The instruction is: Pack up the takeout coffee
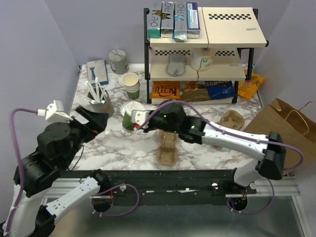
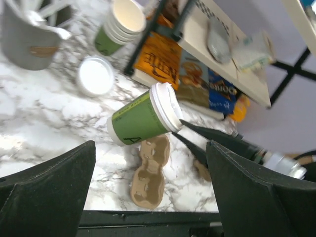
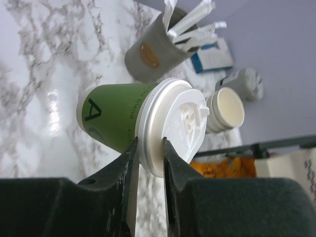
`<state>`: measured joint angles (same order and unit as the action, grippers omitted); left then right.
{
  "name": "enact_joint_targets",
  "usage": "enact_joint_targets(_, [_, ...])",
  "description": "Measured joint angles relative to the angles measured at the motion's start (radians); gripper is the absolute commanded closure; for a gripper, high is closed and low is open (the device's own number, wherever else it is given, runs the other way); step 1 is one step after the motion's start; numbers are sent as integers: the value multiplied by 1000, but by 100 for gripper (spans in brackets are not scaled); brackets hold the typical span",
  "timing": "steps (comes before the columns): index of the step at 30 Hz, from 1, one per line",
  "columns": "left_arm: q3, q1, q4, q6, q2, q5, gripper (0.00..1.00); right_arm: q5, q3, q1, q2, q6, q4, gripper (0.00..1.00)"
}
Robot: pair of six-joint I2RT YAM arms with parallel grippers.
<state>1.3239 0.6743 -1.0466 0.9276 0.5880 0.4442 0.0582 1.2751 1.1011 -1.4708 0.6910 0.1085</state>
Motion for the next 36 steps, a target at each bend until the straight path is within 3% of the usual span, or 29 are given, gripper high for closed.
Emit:
enact_joint_targets(6, [169, 0, -203, 122, 47, 153, 1, -99, 63, 74, -261, 153, -273, 81])
enact_joint_targets(14, [171, 0, -268, 154, 51, 199, 1, -149, 269, 95, -508, 297, -385, 79])
enact_joint_targets(36, [74, 0, -278, 116, 46, 187, 1, -230, 299, 113, -675, 452, -398, 78])
